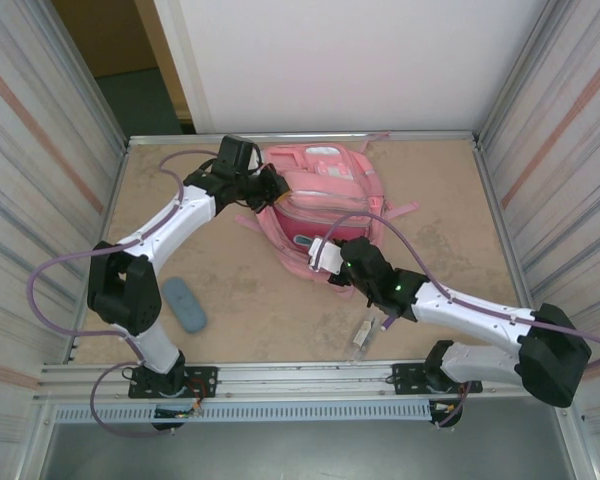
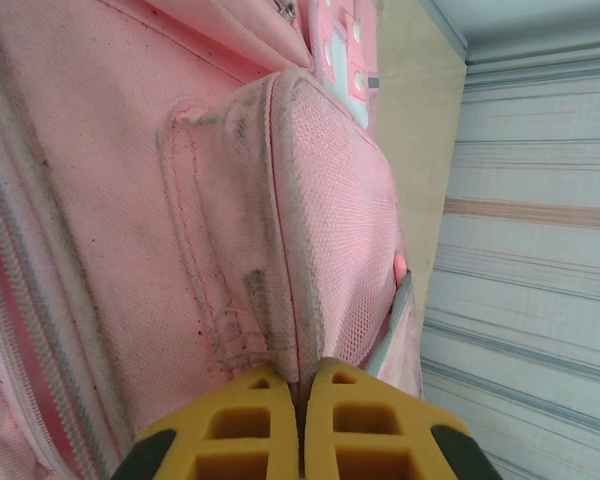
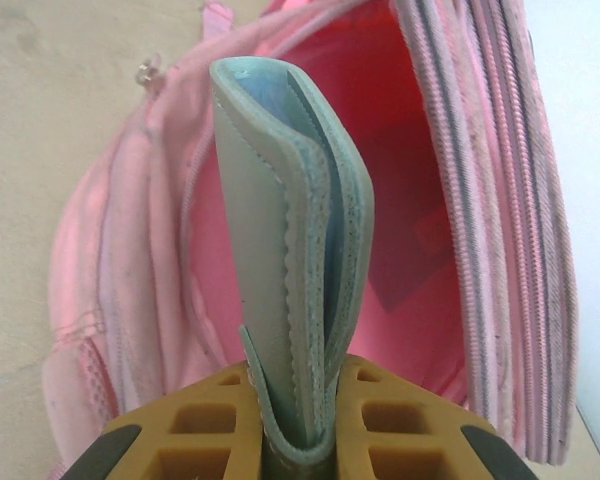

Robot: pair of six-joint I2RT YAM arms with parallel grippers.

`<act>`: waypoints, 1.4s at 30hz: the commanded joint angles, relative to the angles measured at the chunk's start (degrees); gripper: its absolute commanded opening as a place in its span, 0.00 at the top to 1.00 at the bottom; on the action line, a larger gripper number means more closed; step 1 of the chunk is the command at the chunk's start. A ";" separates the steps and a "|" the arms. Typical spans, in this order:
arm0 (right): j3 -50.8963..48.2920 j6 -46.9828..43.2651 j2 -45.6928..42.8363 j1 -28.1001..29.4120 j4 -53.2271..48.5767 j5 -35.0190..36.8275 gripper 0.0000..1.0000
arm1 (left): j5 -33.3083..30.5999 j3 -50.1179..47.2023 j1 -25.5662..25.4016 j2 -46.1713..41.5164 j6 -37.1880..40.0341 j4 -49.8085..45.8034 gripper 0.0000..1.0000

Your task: Pack the student bag

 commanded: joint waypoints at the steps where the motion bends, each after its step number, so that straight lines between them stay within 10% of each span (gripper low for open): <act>1: -0.38 0.50 1.34 -1.16 3.71 1.94 1.00 | 3.92 0.10 -0.17 -5.12 -0.62 6.33 1.00; 27: 28.35 -29.78 52.59 -9.43 32.00 13.81 0.97 | 9.19 -1.78 0.97 -7.36 -2.31 2.57 1.00; 42: 25.28 -35.01 41.31 -10.06 27.83 0.75 0.98 | 10.36 -1.64 2.02 -7.71 -1.94 1.76 1.00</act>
